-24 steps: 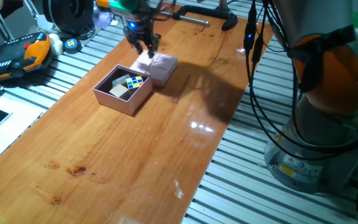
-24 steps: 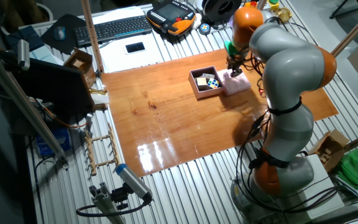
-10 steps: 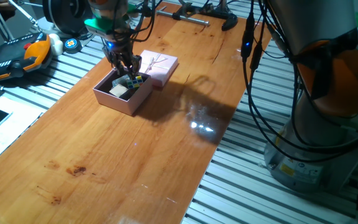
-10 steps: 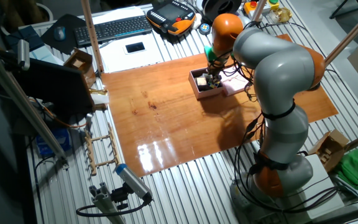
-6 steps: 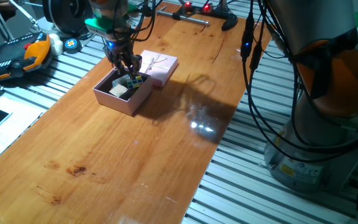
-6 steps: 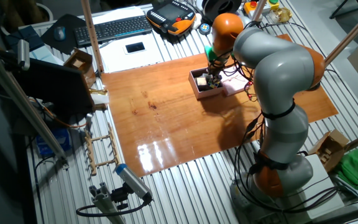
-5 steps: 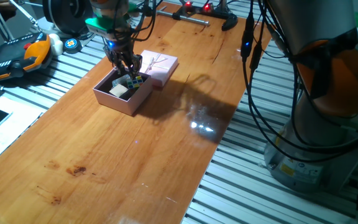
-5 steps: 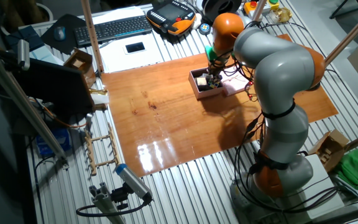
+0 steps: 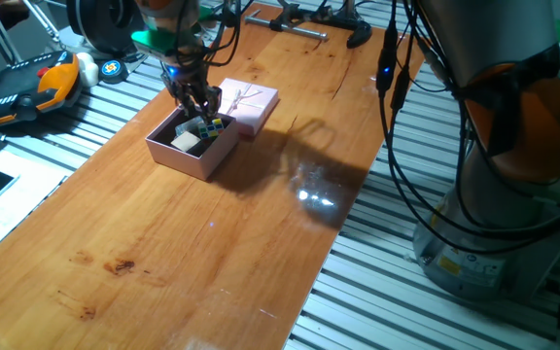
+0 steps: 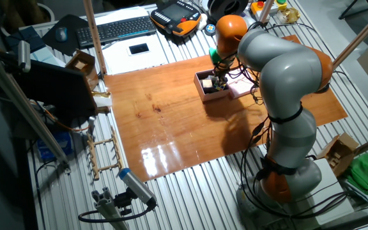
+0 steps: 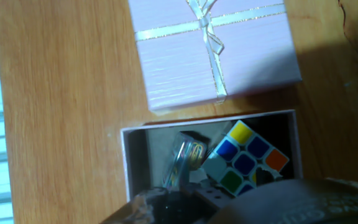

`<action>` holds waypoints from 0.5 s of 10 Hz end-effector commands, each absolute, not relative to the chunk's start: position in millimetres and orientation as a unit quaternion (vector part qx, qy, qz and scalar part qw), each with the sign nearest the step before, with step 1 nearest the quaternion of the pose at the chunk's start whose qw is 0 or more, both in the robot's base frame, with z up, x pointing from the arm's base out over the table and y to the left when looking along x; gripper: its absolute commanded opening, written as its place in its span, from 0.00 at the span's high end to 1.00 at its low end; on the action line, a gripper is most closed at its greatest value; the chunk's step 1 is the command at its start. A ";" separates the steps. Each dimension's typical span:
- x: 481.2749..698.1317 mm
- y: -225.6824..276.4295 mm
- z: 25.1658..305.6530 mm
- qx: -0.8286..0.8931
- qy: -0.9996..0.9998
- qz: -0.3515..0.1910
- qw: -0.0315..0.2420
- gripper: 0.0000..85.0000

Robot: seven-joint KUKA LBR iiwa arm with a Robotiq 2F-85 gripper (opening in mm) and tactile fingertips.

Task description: Take everything out of the gift box

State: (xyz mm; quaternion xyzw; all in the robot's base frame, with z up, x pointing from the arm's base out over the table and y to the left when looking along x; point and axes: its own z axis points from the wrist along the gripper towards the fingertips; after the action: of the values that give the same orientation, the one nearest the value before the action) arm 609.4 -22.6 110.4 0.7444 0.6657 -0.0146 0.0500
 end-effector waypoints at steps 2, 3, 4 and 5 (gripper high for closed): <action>609.3 -22.5 110.4 0.746 0.664 -0.011 0.044 0.39; 609.3 -22.5 110.4 0.747 0.664 -0.005 0.037 0.33; 609.5 -21.5 110.1 0.745 0.666 -0.001 0.031 0.28; 610.3 -13.9 107.1 0.744 0.668 0.002 0.027 0.26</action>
State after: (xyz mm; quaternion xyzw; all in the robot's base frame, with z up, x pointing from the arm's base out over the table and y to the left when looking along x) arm 610.4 -13.7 106.8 0.7441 0.6676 0.0015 0.0275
